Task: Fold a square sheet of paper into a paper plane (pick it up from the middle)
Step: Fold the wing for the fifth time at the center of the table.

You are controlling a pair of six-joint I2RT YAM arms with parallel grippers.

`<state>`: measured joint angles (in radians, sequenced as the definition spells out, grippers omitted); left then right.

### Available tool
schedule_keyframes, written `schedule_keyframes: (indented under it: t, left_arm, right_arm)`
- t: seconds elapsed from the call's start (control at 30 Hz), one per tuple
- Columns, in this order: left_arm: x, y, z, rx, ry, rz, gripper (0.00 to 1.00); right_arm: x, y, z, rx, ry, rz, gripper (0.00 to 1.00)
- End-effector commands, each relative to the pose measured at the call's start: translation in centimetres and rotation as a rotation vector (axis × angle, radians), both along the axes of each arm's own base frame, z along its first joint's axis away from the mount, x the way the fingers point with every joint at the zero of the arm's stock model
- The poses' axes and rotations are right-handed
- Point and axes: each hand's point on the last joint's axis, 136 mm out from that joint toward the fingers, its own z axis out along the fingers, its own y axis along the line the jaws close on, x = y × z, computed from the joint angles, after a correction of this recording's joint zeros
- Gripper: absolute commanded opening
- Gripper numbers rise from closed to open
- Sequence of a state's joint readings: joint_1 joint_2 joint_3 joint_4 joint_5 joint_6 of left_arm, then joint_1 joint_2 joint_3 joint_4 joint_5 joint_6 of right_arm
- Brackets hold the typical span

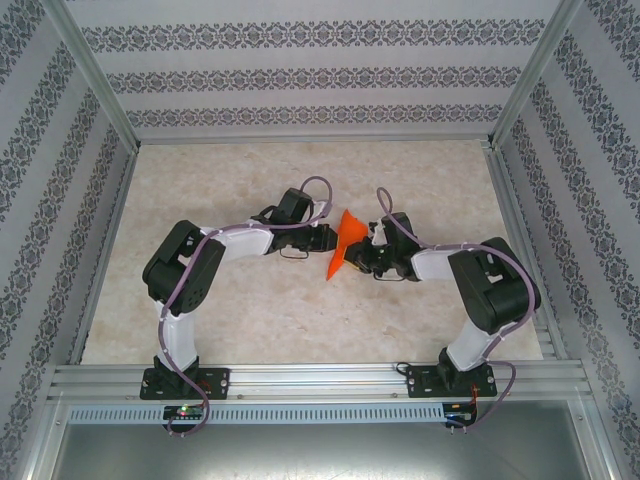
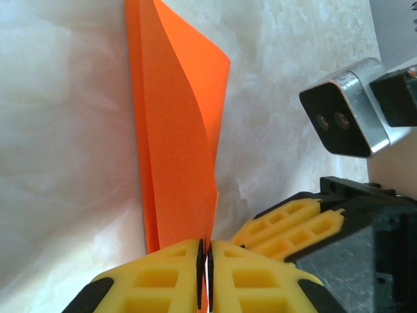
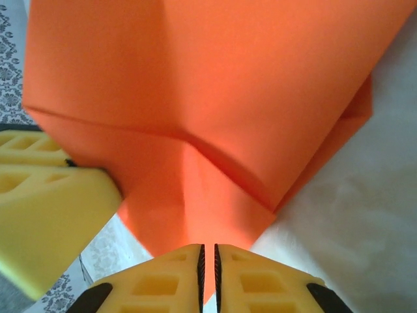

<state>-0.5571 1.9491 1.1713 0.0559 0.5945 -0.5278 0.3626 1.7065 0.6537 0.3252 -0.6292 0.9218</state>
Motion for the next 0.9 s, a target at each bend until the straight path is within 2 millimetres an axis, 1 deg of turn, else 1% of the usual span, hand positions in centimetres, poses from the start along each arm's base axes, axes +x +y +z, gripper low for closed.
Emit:
schedule_keyframes:
  t: [0.0, 0.17, 0.37, 0.4, 0.47, 0.53, 0.67, 0.87]
  left_arm:
    - [0.4, 0.9, 0.2, 0.001, 0.000, 0.026, 0.15]
    - [0.8, 1.1, -0.1, -0.011, 0.010, 0.030, 0.14]
    - [0.8, 1.5, -0.5, -0.005, 0.019, 0.034, 0.18]
    - [0.7, 1.6, -0.4, -0.002, 0.020, 0.035, 0.20]
    - [0.4, 1.7, -0.4, -0.002, 0.025, 0.029, 0.25]
    - [-0.1, 1.9, -0.4, 0.000, 0.032, 0.026, 0.27]
    - [-1.2, 2.3, -0.9, 0.009, 0.053, 0.022, 0.27]
    - [-2.4, 1.9, -1.3, -0.015, 0.084, -0.002, 0.25]
  right_arm:
    - [1.6, 0.4, -0.1, -0.009, -0.029, -0.012, 0.14]
    - [2.2, 0.6, -0.5, -0.019, -0.026, -0.007, 0.12]
    - [1.8, 0.3, -2.3, -0.062, 0.016, -0.005, 0.10]
    - [1.7, 0.2, -2.6, -0.068, 0.025, -0.002, 0.09]
    - [1.6, 0.3, -2.8, -0.075, 0.028, 0.003, 0.09]
    - [1.5, 0.2, -3.0, -0.083, 0.031, 0.004, 0.08]
    - [1.5, 0.1, -3.0, -0.087, 0.031, 0.007, 0.08]
    - [1.4, 0.1, -2.9, -0.088, 0.029, 0.009, 0.07]
